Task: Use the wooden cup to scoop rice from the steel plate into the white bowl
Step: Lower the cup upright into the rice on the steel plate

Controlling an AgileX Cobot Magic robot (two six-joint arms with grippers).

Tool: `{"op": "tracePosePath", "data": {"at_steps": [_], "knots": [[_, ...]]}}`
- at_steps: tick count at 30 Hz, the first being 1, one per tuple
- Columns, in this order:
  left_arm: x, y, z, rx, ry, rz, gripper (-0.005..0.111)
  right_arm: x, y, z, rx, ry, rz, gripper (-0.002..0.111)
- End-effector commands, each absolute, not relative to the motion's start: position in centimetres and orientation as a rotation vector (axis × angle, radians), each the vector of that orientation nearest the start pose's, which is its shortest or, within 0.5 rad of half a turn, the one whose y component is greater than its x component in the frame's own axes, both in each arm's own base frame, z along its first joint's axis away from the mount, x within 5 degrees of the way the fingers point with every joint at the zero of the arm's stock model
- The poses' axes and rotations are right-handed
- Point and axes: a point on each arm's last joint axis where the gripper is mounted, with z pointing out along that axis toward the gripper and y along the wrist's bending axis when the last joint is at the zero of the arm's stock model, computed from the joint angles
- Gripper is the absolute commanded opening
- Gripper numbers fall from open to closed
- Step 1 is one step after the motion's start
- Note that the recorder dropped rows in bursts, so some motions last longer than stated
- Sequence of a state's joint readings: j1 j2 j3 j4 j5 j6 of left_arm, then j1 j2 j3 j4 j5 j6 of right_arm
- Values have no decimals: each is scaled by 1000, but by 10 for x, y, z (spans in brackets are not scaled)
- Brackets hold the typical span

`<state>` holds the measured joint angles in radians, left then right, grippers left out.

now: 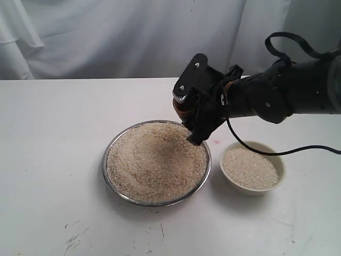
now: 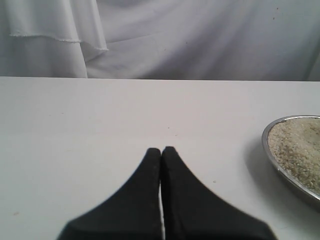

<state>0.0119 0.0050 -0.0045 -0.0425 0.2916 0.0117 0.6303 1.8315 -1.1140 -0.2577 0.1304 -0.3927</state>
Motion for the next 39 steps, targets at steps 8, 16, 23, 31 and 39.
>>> {"op": "tracePosePath", "data": {"at_steps": [8, 16, 23, 31, 39], "knots": [[55, -1, 187, -30, 1768, -27, 0, 330, 251, 192, -1844, 1907, -85, 0], [55, -1, 187, -30, 1768, -27, 0, 325, 280, 201, -2046, 1950, 26, 0], [55, -1, 187, -30, 1768, -27, 0, 330, 296, 176, -2153, 2008, 52, 0], [55, -1, 187, -30, 1768, -27, 0, 331, 300, 169, -2149, 2045, 37, 4], [55, -1, 187, -30, 1768, -27, 0, 330, 302, 167, -2154, 2030, 18, 45]]}}
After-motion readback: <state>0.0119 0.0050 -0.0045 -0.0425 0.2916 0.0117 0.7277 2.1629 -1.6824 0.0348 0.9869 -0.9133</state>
